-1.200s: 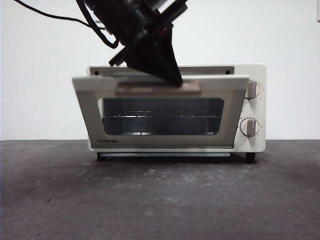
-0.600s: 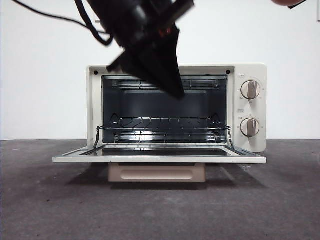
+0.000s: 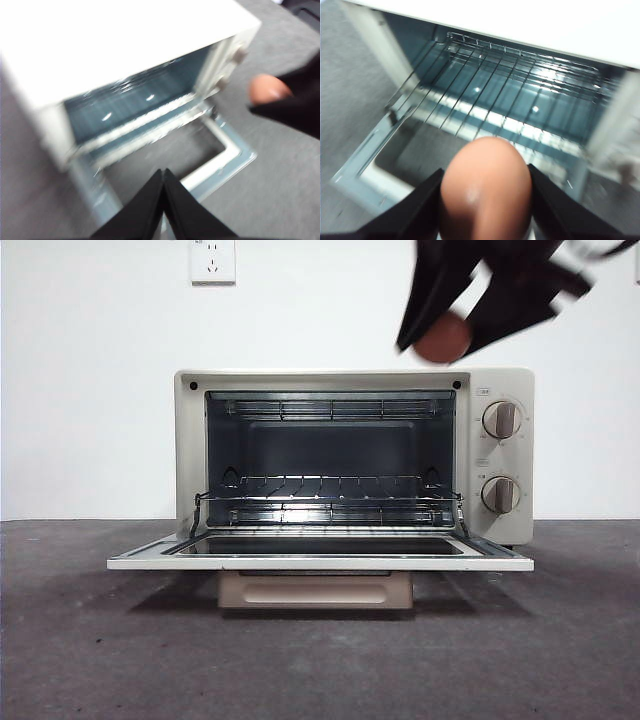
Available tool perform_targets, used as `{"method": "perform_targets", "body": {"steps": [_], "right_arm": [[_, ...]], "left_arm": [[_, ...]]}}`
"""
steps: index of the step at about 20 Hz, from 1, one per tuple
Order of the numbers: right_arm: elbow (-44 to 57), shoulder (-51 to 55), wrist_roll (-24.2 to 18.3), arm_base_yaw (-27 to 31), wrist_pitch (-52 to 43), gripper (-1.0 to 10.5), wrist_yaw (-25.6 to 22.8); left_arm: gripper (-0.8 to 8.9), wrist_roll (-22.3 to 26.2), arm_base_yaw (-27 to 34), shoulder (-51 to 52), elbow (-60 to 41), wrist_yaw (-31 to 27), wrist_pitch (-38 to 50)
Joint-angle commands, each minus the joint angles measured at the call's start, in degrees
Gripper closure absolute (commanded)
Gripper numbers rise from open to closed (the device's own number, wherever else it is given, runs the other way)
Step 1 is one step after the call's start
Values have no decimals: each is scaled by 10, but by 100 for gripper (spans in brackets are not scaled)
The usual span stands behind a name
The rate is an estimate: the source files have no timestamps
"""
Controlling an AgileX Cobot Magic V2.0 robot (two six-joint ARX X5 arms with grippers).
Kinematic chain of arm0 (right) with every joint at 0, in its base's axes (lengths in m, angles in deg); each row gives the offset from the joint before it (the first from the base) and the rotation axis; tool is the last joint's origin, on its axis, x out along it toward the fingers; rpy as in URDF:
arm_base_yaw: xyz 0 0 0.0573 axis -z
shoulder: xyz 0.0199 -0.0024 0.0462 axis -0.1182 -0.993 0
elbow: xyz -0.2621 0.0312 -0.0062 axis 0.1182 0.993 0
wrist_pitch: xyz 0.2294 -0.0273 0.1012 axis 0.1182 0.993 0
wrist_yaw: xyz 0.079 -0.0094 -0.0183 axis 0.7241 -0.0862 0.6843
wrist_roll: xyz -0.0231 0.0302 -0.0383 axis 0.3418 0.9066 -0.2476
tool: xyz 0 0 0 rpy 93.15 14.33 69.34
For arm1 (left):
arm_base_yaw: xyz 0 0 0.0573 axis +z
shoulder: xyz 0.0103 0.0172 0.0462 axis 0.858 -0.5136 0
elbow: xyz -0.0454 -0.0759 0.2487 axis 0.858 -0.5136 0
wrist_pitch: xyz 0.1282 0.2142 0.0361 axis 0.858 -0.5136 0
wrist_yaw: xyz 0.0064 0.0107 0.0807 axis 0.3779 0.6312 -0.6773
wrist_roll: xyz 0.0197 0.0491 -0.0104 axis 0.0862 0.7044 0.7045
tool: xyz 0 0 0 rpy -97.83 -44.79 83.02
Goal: Eggoven
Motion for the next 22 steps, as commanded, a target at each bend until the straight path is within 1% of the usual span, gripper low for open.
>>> {"method": "perform_targets", "body": {"steps": [1, 6, 11, 15, 22], "right_arm": [[-8, -60, 8, 2, -54, 944, 0], [-8, -161, 8, 19, -166, 944, 0], [-8, -214, 9, 34, -242, 944, 1], [-8, -240, 12, 36, -271, 944, 1], [-8, -268, 24, 36, -286, 944, 0]], "left_arm": [[807, 19, 22, 36, -17, 2, -21], [807, 15, 57, 129, -81, 2, -49], [807, 13, 58, 164, -83, 2, -73], [807, 10, 58, 171, -83, 2, -75], [807, 8, 58, 171, -83, 2, -78]]}}
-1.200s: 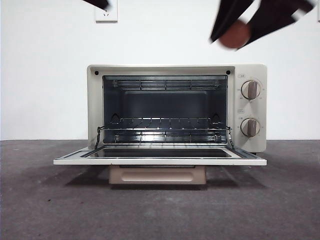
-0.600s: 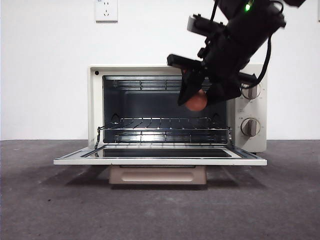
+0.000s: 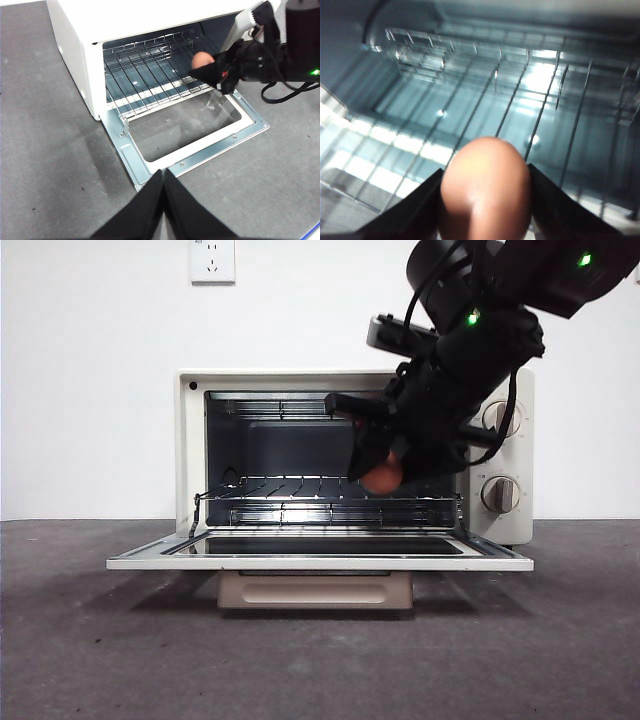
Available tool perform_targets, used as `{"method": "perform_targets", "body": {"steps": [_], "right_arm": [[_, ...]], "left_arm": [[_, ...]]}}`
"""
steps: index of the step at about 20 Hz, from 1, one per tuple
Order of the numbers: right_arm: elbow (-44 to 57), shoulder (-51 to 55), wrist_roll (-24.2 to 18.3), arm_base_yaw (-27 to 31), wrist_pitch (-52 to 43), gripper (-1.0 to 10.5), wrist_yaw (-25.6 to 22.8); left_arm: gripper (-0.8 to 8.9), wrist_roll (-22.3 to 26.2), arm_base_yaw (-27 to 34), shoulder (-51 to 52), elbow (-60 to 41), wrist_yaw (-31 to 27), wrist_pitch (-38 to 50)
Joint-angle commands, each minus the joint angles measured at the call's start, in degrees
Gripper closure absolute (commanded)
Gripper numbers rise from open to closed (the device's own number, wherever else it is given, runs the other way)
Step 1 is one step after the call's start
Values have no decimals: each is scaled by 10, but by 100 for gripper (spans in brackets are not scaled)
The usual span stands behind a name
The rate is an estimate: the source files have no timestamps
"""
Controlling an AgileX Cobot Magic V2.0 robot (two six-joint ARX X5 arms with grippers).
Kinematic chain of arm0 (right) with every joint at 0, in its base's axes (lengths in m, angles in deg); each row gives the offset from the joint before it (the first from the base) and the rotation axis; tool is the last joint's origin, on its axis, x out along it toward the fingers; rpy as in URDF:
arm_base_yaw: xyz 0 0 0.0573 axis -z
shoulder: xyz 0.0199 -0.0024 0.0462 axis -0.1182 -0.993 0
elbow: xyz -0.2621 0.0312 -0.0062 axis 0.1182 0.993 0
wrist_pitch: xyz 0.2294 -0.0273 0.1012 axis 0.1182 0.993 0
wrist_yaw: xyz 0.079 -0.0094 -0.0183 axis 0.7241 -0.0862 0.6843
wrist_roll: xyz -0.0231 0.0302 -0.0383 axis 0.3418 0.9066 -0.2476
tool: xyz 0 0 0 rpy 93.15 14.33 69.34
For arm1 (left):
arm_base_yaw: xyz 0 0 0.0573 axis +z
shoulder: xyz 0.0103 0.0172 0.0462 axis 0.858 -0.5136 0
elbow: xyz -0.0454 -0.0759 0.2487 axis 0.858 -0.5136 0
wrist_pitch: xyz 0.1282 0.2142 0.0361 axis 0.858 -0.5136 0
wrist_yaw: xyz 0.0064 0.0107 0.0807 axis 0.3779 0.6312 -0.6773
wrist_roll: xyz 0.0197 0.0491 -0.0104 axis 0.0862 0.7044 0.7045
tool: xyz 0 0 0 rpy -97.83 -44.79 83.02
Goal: Eggoven
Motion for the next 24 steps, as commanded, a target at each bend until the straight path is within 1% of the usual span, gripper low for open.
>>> {"method": "perform_targets", "body": {"steps": [1, 4, 7, 12, 15, 24], "right_arm": [[-8, -12, 8, -4, -10, 944, -1], [-8, -12, 8, -4, -17, 929, -1], [-8, -12, 10, -4, -16, 714, -1], [-8, -12, 21, -5, -13, 688, 0], [-8, -12, 23, -6, -13, 643, 0], [-8, 9, 24, -12, -4, 640, -1]], "left_arm": [[807, -3, 0, -3, 4, 1, 3], [807, -3, 0, -3, 4, 1, 3], [807, -3, 0, -3, 4, 1, 3], [807, -3, 0, -3, 4, 1, 2], [807, -2, 0, -3, 4, 1, -6], [807, -3, 0, -3, 4, 1, -7]]}}
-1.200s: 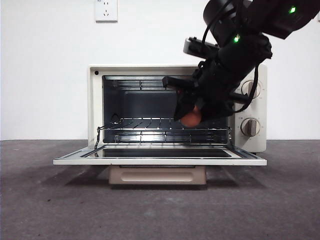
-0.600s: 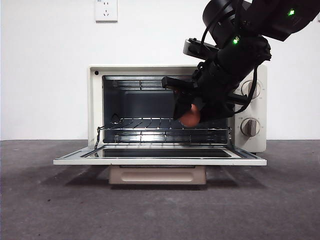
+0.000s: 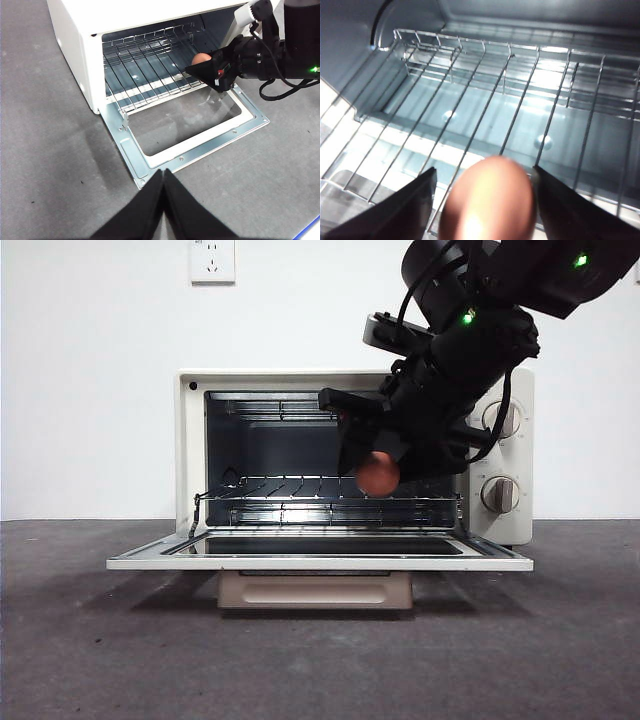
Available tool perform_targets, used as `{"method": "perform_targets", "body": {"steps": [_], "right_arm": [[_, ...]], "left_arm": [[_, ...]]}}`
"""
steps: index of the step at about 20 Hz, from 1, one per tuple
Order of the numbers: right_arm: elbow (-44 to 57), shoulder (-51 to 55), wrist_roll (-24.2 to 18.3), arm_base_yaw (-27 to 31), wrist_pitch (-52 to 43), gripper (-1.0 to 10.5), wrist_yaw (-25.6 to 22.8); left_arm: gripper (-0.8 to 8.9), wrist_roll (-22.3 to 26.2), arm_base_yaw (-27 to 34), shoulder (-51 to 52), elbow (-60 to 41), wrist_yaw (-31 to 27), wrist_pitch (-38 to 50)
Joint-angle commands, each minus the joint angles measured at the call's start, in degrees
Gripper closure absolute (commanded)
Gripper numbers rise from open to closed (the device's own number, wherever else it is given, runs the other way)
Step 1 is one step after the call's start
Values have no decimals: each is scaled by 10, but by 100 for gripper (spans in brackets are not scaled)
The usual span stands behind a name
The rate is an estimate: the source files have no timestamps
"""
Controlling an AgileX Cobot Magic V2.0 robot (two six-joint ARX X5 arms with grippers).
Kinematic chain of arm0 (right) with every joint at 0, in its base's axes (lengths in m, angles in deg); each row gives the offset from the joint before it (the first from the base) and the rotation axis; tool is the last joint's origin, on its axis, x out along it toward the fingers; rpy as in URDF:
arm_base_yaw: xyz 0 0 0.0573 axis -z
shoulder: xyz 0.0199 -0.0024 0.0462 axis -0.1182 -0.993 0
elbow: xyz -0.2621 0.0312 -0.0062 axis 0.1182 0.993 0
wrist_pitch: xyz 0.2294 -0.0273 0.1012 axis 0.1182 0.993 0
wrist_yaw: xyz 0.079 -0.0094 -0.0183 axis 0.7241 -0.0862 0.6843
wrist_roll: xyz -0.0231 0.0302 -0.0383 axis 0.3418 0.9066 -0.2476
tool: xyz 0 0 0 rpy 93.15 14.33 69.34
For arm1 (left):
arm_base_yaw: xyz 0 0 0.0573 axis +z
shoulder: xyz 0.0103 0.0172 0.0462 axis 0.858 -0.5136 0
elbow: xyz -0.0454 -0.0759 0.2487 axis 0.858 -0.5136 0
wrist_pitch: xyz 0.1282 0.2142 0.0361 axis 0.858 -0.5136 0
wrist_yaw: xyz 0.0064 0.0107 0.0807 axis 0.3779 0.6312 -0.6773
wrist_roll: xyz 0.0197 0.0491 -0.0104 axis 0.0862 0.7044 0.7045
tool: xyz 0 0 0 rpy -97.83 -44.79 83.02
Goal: Eggoven
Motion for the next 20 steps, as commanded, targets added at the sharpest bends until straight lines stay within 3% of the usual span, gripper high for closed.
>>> {"method": "perform_targets", "body": {"steps": [1, 8, 14, 20], "right_arm": [[-8, 11, 7, -4, 5, 640, -2], [-8, 89, 6, -7, 69, 640, -5], [-8, 264, -14, -14, 202, 640, 1], [-8, 404, -40, -21, 361, 640, 5]], "left_arm": [[806, -3, 0, -3, 4, 1, 5], [807, 0, 0, -8, 3, 1, 16], [807, -62, 15, -14, -111, 1, 167], [807, -92, 51, -62, -214, 19, 290]]}}
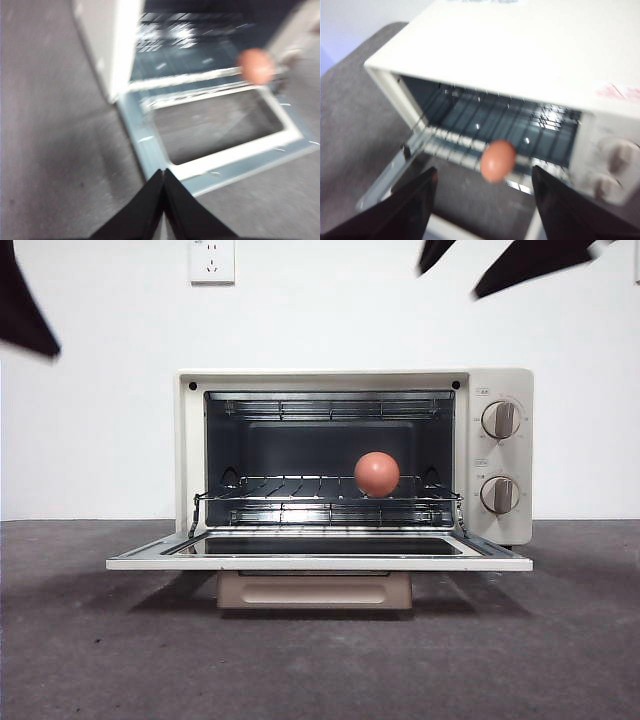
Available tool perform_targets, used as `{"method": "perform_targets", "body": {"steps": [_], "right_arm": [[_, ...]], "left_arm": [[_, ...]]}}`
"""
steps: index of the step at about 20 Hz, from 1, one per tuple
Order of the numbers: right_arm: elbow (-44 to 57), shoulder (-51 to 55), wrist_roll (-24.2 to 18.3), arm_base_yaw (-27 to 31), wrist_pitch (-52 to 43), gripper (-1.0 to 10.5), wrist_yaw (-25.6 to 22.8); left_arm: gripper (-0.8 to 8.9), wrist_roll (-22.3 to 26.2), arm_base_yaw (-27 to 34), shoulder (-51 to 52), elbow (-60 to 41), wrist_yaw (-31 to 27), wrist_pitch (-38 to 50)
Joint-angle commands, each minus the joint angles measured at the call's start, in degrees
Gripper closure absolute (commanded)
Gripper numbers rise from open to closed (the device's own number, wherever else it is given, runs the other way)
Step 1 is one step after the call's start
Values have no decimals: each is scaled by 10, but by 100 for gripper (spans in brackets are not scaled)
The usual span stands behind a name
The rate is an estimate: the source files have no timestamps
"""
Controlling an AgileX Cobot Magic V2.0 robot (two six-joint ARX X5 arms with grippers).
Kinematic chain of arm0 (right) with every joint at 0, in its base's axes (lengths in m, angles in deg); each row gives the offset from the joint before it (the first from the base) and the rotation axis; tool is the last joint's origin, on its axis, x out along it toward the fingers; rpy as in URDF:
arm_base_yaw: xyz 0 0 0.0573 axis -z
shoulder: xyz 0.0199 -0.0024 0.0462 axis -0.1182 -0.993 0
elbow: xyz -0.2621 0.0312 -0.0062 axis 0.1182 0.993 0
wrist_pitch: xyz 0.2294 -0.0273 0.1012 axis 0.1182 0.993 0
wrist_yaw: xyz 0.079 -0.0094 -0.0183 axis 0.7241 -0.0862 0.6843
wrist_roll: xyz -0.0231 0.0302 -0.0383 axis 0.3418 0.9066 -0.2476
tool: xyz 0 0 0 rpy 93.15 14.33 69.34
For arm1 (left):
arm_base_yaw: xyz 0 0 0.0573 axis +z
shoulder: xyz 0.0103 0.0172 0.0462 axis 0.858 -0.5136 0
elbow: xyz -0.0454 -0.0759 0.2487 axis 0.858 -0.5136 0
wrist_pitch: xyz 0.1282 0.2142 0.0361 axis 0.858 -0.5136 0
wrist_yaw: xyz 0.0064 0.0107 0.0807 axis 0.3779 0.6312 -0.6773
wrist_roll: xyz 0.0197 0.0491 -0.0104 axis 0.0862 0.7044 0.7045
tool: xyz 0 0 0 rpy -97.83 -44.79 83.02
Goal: Eggoven
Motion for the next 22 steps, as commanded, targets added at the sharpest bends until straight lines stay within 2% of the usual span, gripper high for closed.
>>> {"method": "perform_targets", "body": {"steps": [1, 4, 6, 11, 16, 22], "right_arm": [[-8, 39, -18, -7, 50, 640, 1], [-8, 84, -19, -9, 99, 640, 1], [-8, 110, -19, -9, 122, 640, 1], [-8, 163, -19, -9, 144, 640, -1], [-8, 199, -19, -9, 151, 640, -6], [-8, 220, -18, -9, 158, 640, -6]], "left_arm": [[807, -21, 14, -32, -19, 32, 57], [807, -40, 34, -83, -38, 88, 115], [807, -45, 42, -128, -40, 105, 143], [807, -48, 52, -236, -40, 111, 195], [807, -60, 60, -329, -40, 153, 262], [807, -74, 59, -405, -40, 153, 322]]}}
